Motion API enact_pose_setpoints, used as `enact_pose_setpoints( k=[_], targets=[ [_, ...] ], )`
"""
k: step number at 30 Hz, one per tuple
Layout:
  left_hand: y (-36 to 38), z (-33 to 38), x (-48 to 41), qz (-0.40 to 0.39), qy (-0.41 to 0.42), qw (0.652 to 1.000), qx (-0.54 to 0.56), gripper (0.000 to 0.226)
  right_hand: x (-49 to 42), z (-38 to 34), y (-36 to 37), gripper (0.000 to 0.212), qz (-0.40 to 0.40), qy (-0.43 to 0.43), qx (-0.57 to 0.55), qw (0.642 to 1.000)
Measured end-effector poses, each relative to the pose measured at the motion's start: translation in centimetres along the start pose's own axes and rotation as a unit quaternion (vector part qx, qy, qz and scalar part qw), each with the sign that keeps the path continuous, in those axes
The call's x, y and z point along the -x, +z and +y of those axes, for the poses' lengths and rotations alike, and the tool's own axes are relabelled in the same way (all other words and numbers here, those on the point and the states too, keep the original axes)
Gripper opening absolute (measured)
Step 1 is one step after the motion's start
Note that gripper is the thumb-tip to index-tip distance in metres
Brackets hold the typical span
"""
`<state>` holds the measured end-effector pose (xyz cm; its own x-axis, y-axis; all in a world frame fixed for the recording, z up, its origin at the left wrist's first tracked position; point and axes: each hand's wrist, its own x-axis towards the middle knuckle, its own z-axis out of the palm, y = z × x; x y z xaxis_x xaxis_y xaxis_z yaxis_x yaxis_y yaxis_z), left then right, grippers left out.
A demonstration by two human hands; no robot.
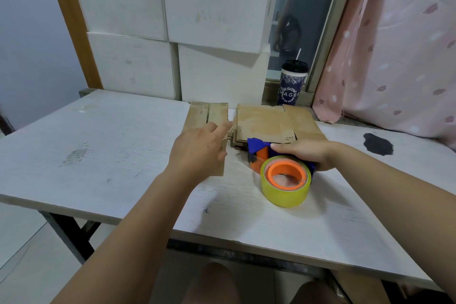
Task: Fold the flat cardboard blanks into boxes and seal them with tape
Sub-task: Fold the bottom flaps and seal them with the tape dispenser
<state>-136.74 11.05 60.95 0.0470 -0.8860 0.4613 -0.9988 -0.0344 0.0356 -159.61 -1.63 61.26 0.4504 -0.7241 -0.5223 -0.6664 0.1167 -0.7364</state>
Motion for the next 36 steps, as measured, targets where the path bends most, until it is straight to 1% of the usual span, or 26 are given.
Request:
enact_pose_setpoints(
  k=[2,3,5,6,8,10,11,12,13,14,15,17,18,21,22,24,26,29,31,32,34,36],
  targets=[
    [0.2,0.1,0.3,0.003,-0.005,1.000,0.003,0.055,-0.1,0.4,0.3,0.042,0.020,-0.019,-0.005,1.000],
    [0.2,0.2,0.3,0.005,-0.008,1.000,0.005,0.054,-0.1,0.5,0.5,0.044,0.037,-0.029,0.014,0.999],
    [0.2,0.3,0.3,0.010,-0.016,1.000,0.006,0.053,-0.1,0.2,0.7,0.054,0.073,-0.051,0.121,0.989],
    [0.2,0.4,0.2,0.010,-0.021,1.000,0.007,0.053,0.0,-0.1,0.9,0.057,0.086,-0.059,0.181,0.978],
    [0.2,0.4,0.1,0.012,-0.028,0.999,0.009,0.053,0.1,-0.8,1.4,0.059,0.119,-0.060,0.268,0.954],
    [0.3,0.3,0.1,0.016,-0.028,0.999,0.022,0.054,0.4,-1.6,2.1,0.057,0.178,-0.079,0.340,0.920],
    [0.4,0.2,0.2,0.018,-0.027,0.999,0.035,0.056,0.4,-2.0,2.7,0.055,0.219,-0.110,0.365,0.898],
    [0.4,0.0,0.2,0.019,-0.024,0.998,0.053,0.059,0.5,-2.4,3.4,0.052,0.267,-0.157,0.363,0.879],
    [0.5,-0.2,0.2,0.023,-0.016,0.997,0.069,0.062,0.7,-3.0,4.3,0.049,0.306,-0.216,0.337,0.864],
    [0.5,-0.4,0.2,0.032,-0.001,0.996,0.079,0.066,0.9,-3.6,5.2,0.045,0.325,-0.282,0.304,0.850],
    [0.6,-0.5,0.3,0.042,0.018,0.995,0.086,0.070,1.1,-4.3,6.2,0.040,0.326,-0.340,0.281,0.836],
    [0.5,-0.6,0.5,0.053,0.036,0.990,0.122,0.074,1.0,-5.3,7.8,0.033,0.300,-0.406,0.275,0.818],
    [0.4,-0.6,0.7,0.052,0.039,0.987,0.149,0.076,0.9,-5.6,8.5,0.034,0.285,-0.416,0.275,0.819],
    [-0.2,-1.3,1.3,0.059,0.028,0.975,0.210,0.075,0.8,-5.7,9.2,0.050,0.258,-0.399,0.272,0.837],
    [-0.4,-2.0,1.5,0.065,0.016,0.977,0.201,0.069,0.7,-5.7,9.3,0.052,0.260,-0.398,0.279,0.834],
    [-0.8,-3.5,1.8,0.078,0.001,0.988,0.134,0.053,0.6,-5.6,9.2,0.050,0.267,-0.399,0.302,0.823],
    [-1.2,-4.5,2.1,0.085,0.022,0.993,0.083,0.042,0.5,-5.8,9.2,0.045,0.269,-0.407,0.317,0.813],
    [-1.2,-4.6,2.8,0.127,0.076,0.987,0.065,0.034,0.4,-6.2,9.2,0.039,0.271,-0.407,0.323,0.810],
    [-0.8,-4.3,3.1,0.160,0.089,0.982,0.050,0.013,0.4,-6.4,9.2,0.038,0.271,-0.402,0.325,0.812],
    [-0.5,-4.2,3.1,0.172,0.082,0.980,0.048,0.005,0.4,-6.4,9.2,0.039,0.272,-0.399,0.329,0.811],
    [-0.1,-4.2,3.2,0.191,0.064,0.979,0.040,0.007,0.5,-6.3,9.3,0.039,0.269,-0.399,0.341,0.808],
    [0.1,-4.3,3.2,0.203,0.068,0.976,0.034,0.006,0.5,-6.2,9.2,0.039,0.263,-0.402,0.356,0.802]
  ],
)
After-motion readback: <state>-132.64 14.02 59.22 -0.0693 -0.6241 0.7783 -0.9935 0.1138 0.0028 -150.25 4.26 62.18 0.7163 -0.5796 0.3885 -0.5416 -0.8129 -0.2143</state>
